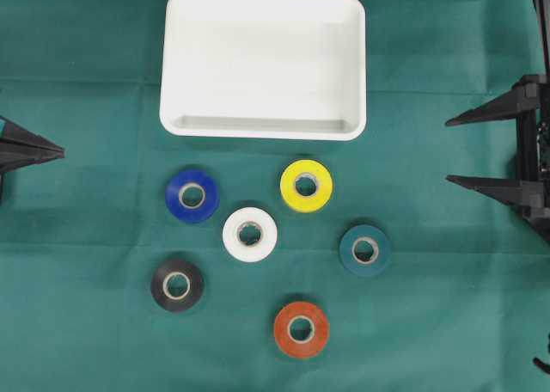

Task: Put the tape into the white case with the right arm.

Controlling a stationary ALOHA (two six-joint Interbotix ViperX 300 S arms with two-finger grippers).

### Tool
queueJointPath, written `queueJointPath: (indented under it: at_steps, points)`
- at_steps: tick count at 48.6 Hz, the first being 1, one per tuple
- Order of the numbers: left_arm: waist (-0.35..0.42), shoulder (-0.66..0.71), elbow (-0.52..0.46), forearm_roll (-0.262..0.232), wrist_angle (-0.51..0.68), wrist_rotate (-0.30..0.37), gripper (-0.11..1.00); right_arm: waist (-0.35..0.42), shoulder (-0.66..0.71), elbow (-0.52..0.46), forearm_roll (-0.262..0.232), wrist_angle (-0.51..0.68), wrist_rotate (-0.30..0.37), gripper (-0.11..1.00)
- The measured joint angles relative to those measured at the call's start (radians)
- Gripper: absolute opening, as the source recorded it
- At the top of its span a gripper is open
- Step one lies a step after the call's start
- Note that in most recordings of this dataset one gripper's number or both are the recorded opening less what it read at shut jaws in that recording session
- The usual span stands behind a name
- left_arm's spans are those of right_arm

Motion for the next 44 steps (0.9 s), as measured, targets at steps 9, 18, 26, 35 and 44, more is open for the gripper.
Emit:
queueJointPath:
  at_steps: [9, 18, 26, 35, 44]
  points:
    - [-0.002, -0.002, 0.0, 0.0, 0.002, -0.002, 0.0, 0.021, 0.002, 0.017, -0.002, 0.069, 0.0, 0.67]
    - [0.0, -0.002, 0.006, 0.002, 0.002, -0.002, 0.0, 0.087, 0.0, 0.032, -0.005, 0.118, 0.0, 0.67]
    - [-0.002, -0.002, 0.012, 0.002, 0.0, -0.002, 0.0, 0.124, 0.0, 0.035, -0.006, 0.13, 0.0, 0.67]
    - [0.0, -0.002, 0.015, 0.002, 0.002, -0.002, 0.0, 0.129, 0.0, 0.038, -0.006, 0.138, 0.0, 0.67]
    - [0.0, -0.002, 0.015, 0.002, 0.002, -0.002, 0.0, 0.127, 0.003, 0.041, -0.006, 0.143, 0.0, 0.67]
